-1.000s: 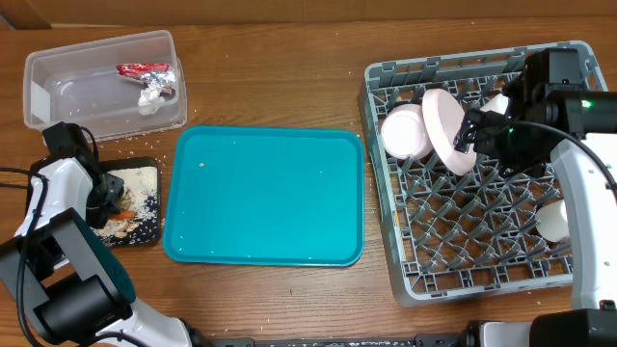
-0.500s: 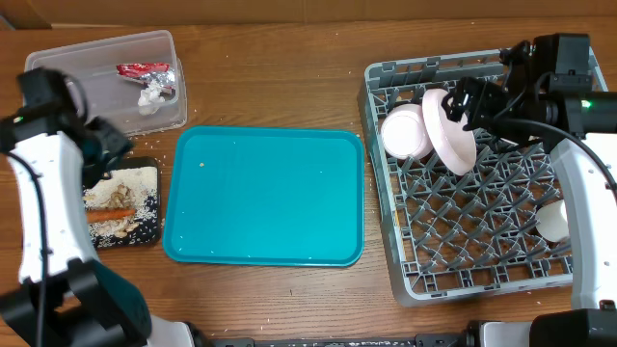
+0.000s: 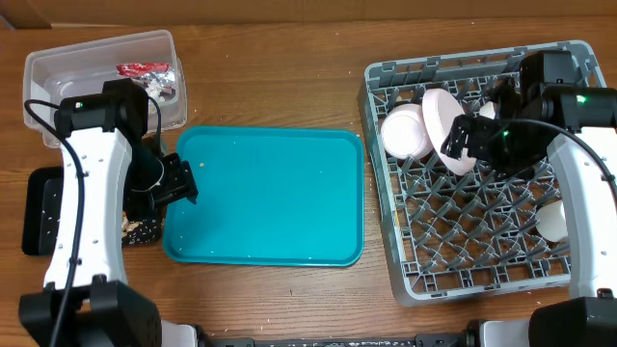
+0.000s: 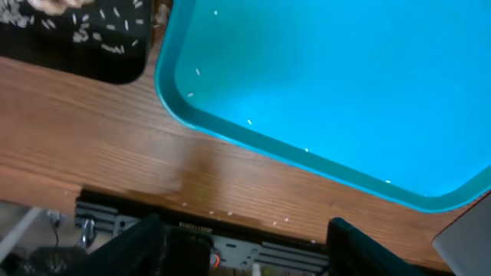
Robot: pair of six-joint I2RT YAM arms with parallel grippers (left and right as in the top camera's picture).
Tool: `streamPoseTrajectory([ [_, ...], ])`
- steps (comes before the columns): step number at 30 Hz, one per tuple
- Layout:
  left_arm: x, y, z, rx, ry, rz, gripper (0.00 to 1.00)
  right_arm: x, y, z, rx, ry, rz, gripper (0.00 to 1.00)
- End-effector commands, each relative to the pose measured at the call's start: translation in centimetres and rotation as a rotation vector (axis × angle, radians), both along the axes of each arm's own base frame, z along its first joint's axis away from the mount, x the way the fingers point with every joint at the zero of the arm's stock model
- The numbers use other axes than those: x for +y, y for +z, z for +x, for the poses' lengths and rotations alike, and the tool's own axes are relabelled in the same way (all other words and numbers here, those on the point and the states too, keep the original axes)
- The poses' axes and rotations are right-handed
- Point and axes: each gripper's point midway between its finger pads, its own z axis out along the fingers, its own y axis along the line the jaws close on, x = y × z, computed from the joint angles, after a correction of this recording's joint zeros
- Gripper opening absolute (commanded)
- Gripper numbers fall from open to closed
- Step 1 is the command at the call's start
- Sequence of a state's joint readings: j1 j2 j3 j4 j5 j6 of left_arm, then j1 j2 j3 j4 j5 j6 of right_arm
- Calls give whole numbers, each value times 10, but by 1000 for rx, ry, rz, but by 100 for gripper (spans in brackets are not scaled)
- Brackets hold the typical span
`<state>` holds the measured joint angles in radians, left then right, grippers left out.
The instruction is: Sort waste into correct bins and load items into the dishwasher
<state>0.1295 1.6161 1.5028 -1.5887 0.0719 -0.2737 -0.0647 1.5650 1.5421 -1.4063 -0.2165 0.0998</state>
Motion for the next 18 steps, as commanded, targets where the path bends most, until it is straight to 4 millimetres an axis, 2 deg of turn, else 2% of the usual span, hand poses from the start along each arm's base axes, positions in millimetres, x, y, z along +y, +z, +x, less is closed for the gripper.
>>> streamPoseTrajectory([
  [1,-11,19,-7,-155,-59,10,69,-6,21,-6,-104,12,-52,100],
  [3,-16,29,-8,-297,-84,33,68,-7,34,-10,-195,9,-66,100],
  [6,-19,44,-15,-513,-93,88,78,-10,55,-23,-359,4,-99,100],
  [8,-17,53,-25,-634,-48,123,89,-13,67,-36,-468,-7,-128,100],
  [9,-14,57,-33,-691,-10,138,100,-14,71,-43,-508,-14,-139,100],
  [13,-11,74,-54,-887,63,141,100,-14,83,-74,-631,-26,-155,100],
  [18,-10,91,-74,-1007,73,137,100,-12,96,-97,-693,-30,-159,100],
])
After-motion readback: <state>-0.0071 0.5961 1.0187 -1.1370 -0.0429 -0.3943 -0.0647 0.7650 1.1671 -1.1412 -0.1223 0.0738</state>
